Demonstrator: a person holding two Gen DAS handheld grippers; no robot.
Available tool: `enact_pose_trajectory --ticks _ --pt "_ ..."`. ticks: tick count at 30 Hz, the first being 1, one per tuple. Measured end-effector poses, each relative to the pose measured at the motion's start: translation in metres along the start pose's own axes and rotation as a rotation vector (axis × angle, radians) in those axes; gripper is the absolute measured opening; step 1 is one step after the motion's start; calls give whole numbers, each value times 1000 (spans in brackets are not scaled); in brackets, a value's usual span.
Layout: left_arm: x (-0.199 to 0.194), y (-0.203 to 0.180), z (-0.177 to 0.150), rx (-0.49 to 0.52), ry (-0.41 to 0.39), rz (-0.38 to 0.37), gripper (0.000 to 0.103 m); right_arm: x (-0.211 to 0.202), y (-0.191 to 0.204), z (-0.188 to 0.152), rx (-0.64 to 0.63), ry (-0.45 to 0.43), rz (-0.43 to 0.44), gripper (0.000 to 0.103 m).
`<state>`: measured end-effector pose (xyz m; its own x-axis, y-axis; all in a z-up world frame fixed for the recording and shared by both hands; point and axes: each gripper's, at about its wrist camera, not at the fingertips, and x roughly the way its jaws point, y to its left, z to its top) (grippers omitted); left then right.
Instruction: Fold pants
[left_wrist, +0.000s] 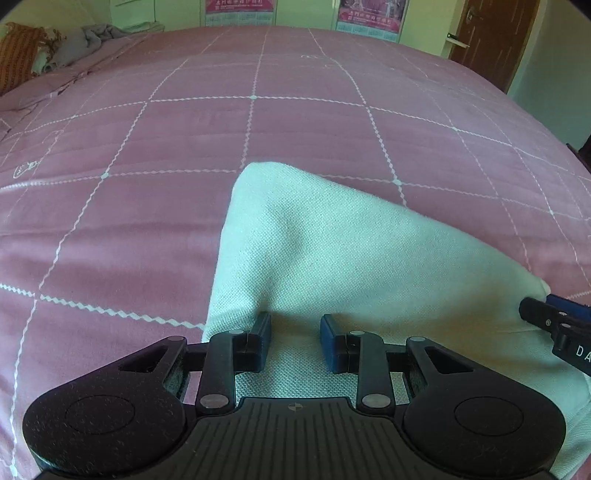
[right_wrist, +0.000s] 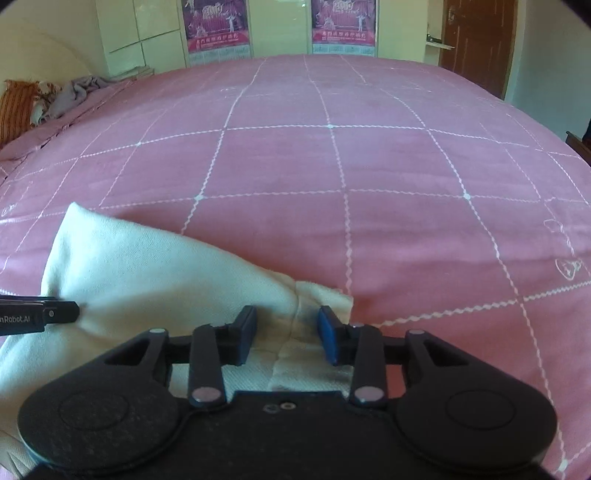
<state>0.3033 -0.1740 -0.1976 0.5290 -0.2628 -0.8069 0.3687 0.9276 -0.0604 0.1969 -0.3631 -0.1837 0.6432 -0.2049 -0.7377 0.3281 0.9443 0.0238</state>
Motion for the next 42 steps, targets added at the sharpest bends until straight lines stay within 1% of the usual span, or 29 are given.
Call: enact_pose_trajectory --ticks 2,3,4,6,8,9,10,11,12,13,15,17,20,21,22,23,24,26,27,28,29,30,31,32,33,34,37,39,42 --pt "0 -7 -4 32 -19 21 30 0 4 -5 -29 -18 -17 37" --pt "0 -9 -4 36 -19 25 30 0 3 -6 -18 -19 -12 37" --pt "-2 -8 -3 36 -16 25 30 0 1 -3 -3 -10 -5 37" --pt "-7 -4 -3 28 -5 17 31 0 1 1 -22 12 -5 38" --pt "-24 -3 -7 44 -10 12 31 -3 2 8 -42 44 -3 40" --pt "-35 -3 -13 58 -25 2 34 -11 3 12 -33 47 -10 39" --pt "-45 -3 -19 69 -34 -13 41 -24 2 12 -5 16 -4 39" --pt "-55 -3 -27 69 -42 -29 46 -39 2 9 20 -22 24 40" --pt "-64 -3 -36 61 -55 -40 53 -52 4 5 26 -48 60 39" --pt "-73 -2 -46 56 -67 -45 56 -64 9 -1 9 -64 86 38" --pt "-83 -7 -65 76 -74 -43 57 -82 26 -19 -68 -78 110 38" --pt "-88 -15 -85 121 -58 -28 57 -91 40 -38 -132 -72 119 38" --pt "-93 -13 -104 90 -64 -22 57 -85 46 -68 -190 -19 75 38" --pt "-94 -14 -106 89 -68 -15 57 -82 43 -82 -198 -29 80 38" --pt "-94 -15 -106 99 -69 -6 57 -84 44 -91 -222 -65 73 38" --pt "-94 -16 -105 106 -68 1 57 -85 49 -92 -242 -69 55 38" --pt "-96 -17 -103 106 -64 7 57 -87 54 -87 -243 -52 40 38" --pt "-103 -18 -102 105 -69 12 57 -92 54 -73 -199 -21 50 38" --pt "-105 -18 -104 103 -74 12 57 -99 52 -68 -164 -39 64 40" --pt "-103 -17 -107 97 -73 14 57 -108 49 -67 -141 -81 65 42" --pt "-100 -16 -109 86 -72 14 57 -112 48 -68 -140 -108 43 44" --pt "-99 -16 -110 75 -71 11 58 -105 45 -72 -144 -81 10 44" --pt "-98 -18 -109 79 -71 20 58 -91 40 -78 -137 -17 10 46" --pt "-98 -21 -109 91 -70 31 58 -87 37 -84 -146 -29 15 47" --pt "-97 -22 -108 100 -70 38 58 -87 36 -85 -163 -40 6 52" --pt "-96 -22 -107 102 -68 39 58 -86 37 -84 -159 -29 -7 53" --pt "-92 -20 -106 82 -60 35 59 -83 37 -77 -125 -11 -5 54" --pt "-92 -22 -108 86 -65 42 59 -82 39 -80 -134 -19 -12 54" --pt "-94 -23 -111 86 -75 48 60 -84 39 -85 -107 -27 -22 55"
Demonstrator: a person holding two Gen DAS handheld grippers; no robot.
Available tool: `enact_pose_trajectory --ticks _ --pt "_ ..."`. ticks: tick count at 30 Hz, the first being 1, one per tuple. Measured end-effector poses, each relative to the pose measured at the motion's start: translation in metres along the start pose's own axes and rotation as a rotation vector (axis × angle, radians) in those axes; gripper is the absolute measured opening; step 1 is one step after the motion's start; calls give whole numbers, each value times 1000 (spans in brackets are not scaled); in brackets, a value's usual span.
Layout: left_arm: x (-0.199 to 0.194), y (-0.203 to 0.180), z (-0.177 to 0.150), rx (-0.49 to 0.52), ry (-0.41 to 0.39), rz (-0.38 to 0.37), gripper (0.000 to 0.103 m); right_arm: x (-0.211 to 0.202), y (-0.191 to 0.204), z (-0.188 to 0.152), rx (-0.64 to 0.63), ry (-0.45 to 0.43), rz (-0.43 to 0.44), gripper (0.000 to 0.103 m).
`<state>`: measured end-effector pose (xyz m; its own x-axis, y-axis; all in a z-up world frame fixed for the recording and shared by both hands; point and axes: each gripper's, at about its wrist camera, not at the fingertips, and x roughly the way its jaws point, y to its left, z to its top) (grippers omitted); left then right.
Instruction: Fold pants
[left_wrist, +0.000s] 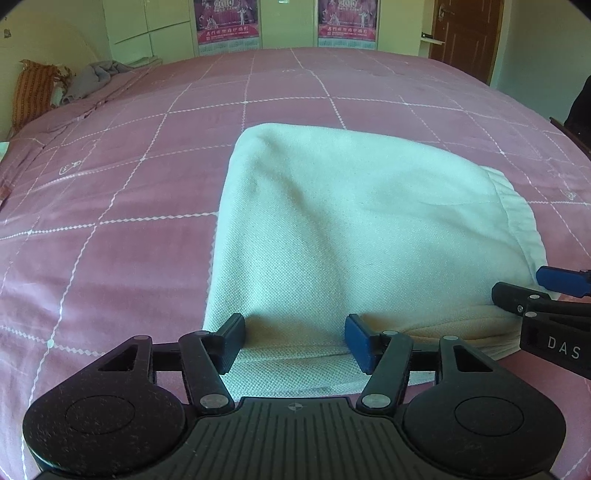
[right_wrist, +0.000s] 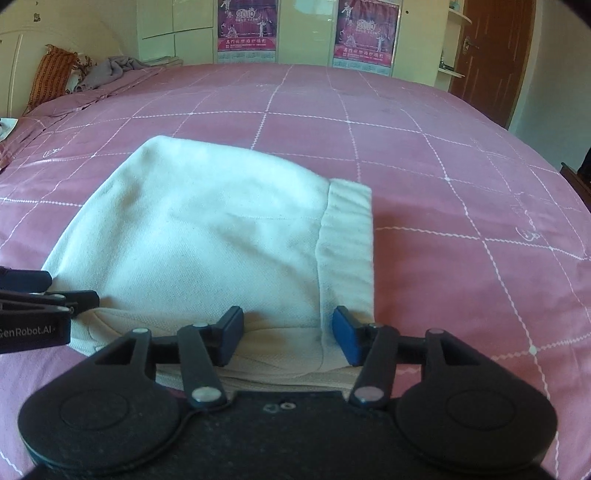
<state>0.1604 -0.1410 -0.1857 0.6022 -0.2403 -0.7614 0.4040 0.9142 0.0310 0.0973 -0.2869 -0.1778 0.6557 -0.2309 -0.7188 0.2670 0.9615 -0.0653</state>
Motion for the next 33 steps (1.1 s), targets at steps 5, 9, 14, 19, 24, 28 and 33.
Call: enact_pose_trajectory --ticks 5,9,14,19,24,28,33 --pt "0 -3 -2 5 -9 8 61 -4 0 -4 -1 -5 -8 55" --pt "-2 -1 -1 3 -3 0 61 -5 -2 -2 4 2 -1 55" --pt "-6 16 7 -21 16 -36 63 -9 -12 -1 14 12 44 59" --pt "-16 38 12 -48 -13 26 72 -21 -37 -2 109 34 73 76" --pt "3 48 12 -92 22 5 78 -11 -55 -5 230 61 116 80" --pt "15 59 10 -191 62 -59 80 3 -66 -7 362 108 198 82" --pt "28 72 13 -241 108 -146 81 13 -83 -7 473 140 274 83"
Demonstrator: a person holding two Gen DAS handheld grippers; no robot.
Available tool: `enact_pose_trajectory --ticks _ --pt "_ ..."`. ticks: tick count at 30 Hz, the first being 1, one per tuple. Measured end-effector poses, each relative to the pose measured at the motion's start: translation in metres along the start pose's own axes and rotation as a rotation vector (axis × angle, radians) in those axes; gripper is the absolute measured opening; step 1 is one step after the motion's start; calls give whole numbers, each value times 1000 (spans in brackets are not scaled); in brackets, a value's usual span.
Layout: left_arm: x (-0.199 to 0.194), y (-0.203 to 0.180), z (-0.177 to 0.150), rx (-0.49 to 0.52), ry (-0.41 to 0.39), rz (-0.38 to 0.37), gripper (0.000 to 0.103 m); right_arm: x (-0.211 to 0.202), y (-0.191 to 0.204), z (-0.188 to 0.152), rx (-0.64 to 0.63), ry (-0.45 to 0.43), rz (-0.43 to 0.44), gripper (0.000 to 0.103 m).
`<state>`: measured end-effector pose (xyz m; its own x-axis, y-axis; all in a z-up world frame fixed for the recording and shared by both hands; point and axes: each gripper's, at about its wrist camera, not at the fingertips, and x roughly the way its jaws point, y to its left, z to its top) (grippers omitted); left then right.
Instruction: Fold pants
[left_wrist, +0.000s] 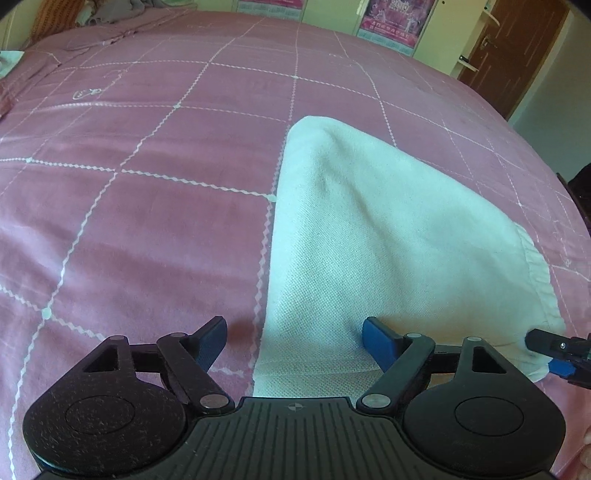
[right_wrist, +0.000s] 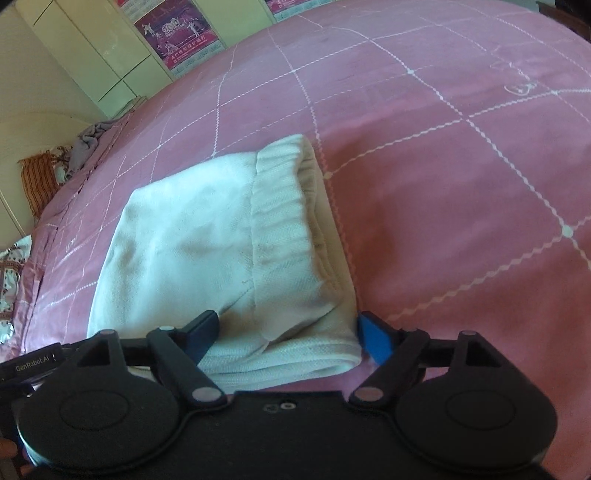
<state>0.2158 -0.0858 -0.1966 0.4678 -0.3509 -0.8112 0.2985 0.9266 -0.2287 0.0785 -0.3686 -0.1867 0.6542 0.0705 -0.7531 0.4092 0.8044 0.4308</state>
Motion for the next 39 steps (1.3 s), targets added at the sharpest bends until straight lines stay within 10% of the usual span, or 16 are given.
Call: enact_pose_trajectory --ticks 11,16,21,28,36,39 --pt "46 3 23 -13 53 -78 103 34 -11 30 11 63 133 91" --pt "50 14 29 -41 70 -133 103 35 -17 36 34 71 177 61" --pt "53 19 32 -69 68 -152 103 37 -24 40 39 88 212 61" --pt "51 23 31 -107 75 -281 56 37 -30 42 93 94 268 52" --pt "57 8 32 -92 68 -230 57 50 -17 44 43 106 244 58" --pt "38 4 30 -62 20 -237 40 41 -9 42 37 87 235 45"
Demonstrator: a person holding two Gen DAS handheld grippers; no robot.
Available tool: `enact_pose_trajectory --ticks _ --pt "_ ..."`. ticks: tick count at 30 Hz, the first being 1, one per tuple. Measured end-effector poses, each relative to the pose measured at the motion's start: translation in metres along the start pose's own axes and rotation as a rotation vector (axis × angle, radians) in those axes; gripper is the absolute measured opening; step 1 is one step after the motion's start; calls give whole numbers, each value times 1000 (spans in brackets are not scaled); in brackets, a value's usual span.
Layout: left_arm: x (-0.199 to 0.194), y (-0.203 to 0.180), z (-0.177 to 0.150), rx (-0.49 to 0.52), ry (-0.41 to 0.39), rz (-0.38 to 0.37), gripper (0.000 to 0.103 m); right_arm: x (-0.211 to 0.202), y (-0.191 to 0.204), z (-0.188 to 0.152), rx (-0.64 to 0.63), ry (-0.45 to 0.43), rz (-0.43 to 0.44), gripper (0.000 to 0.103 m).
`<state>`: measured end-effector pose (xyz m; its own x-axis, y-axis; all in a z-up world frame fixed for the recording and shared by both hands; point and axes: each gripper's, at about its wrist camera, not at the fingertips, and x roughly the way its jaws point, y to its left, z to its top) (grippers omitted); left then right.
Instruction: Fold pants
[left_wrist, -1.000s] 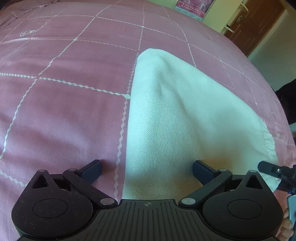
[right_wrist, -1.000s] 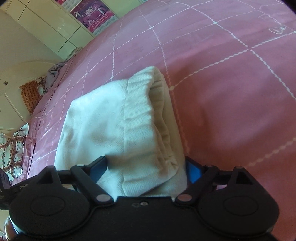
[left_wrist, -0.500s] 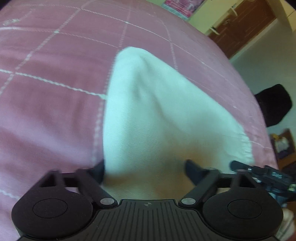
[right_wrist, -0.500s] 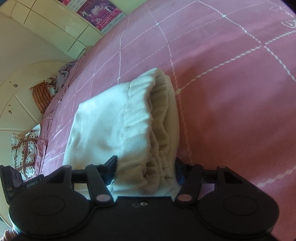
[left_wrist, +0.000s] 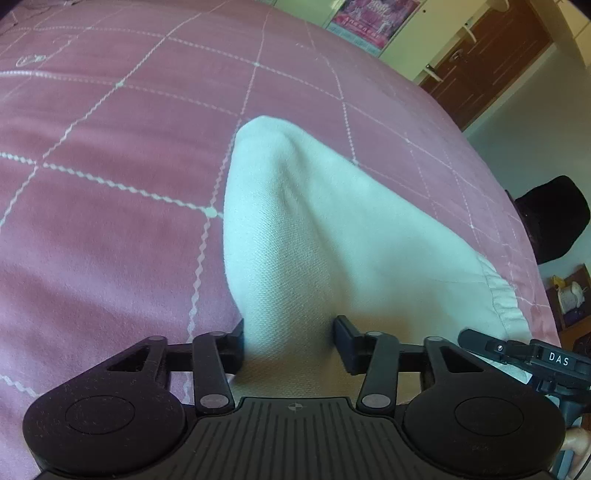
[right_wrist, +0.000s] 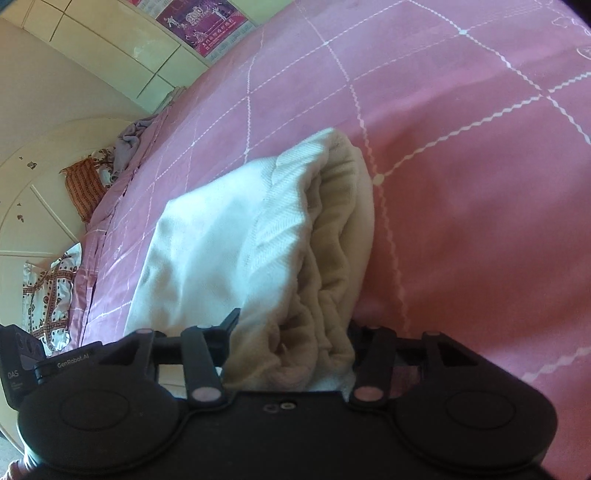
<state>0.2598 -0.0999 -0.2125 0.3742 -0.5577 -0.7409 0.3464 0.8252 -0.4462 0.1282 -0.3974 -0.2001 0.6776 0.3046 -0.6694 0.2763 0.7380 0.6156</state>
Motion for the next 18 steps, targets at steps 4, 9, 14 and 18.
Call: enact_pose_trajectory --ticks 4,9,14,18 --pt "-21 0 9 -36 -49 -58 36 -15 13 2 6 -44 57 43" --pt "-48 -9 24 -42 -134 -105 35 -32 41 17 -33 -93 119 42" --pt "-69 -15 57 -44 -215 -134 35 -48 63 46 -61 -158 184 42" --pt "-71 -26 93 -18 -274 -118 35 -49 79 78 -96 -197 208 42"
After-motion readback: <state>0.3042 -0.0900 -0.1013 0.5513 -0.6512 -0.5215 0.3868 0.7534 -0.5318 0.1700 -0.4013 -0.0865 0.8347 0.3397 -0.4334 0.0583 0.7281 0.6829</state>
